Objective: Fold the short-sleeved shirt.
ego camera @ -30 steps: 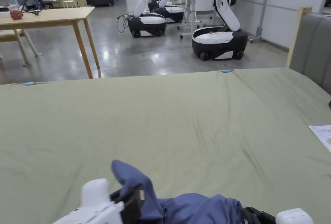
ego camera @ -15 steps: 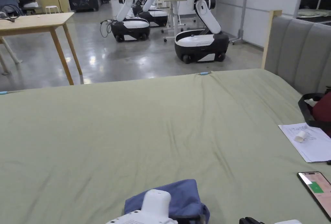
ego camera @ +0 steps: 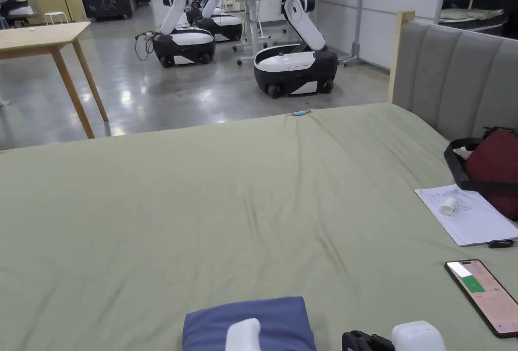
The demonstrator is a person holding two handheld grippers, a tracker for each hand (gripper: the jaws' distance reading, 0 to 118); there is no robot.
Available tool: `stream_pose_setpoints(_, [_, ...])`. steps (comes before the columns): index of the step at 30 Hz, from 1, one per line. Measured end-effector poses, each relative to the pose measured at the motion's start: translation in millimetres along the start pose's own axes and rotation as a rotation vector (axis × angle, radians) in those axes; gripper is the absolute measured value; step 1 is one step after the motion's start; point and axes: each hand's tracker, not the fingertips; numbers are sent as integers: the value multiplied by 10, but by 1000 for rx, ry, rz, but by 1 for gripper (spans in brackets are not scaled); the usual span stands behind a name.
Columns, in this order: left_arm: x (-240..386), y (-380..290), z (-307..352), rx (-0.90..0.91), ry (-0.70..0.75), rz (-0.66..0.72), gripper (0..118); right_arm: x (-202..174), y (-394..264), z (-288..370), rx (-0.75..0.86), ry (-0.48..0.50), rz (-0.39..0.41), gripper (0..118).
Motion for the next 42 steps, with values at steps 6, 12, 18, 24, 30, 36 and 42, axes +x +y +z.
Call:
stream_pose_setpoints(6, [-71, 46, 532, 129, 5, 32, 7, -44, 104, -352, -68, 120, -48, 10])
stream_pose_setpoints(12, [-501, 155, 1593, 360, 39, 113, 75, -69, -7, -1084, -170, 267, -184, 10])
stream_pose_setpoints(18, [-1176, 100, 1576, 309, -50, 364, 118, 29, -239, -1245, -237, 169, -170, 10])
stream_pose_setpoints(24, [-1484, -36, 612, 79, -249, 418, 118, 61, -225, -1241, -226, 169, -194, 10])
stream_pose_setpoints(30, [-1085, 165, 538, 141, -39, 315, 24, -14, -164, -1130, -202, 157, -172, 10])
stream_pose_setpoints(36, [-1150, 147, 1197, 207, 64, 226, 24, -206, -82, -947, -166, 153, -144, 10])
stream_pose_setpoints(42, [-2000, -7, 2566, 244, 229, 192, 24, -656, -42, -785, -153, 167, -46, 10])
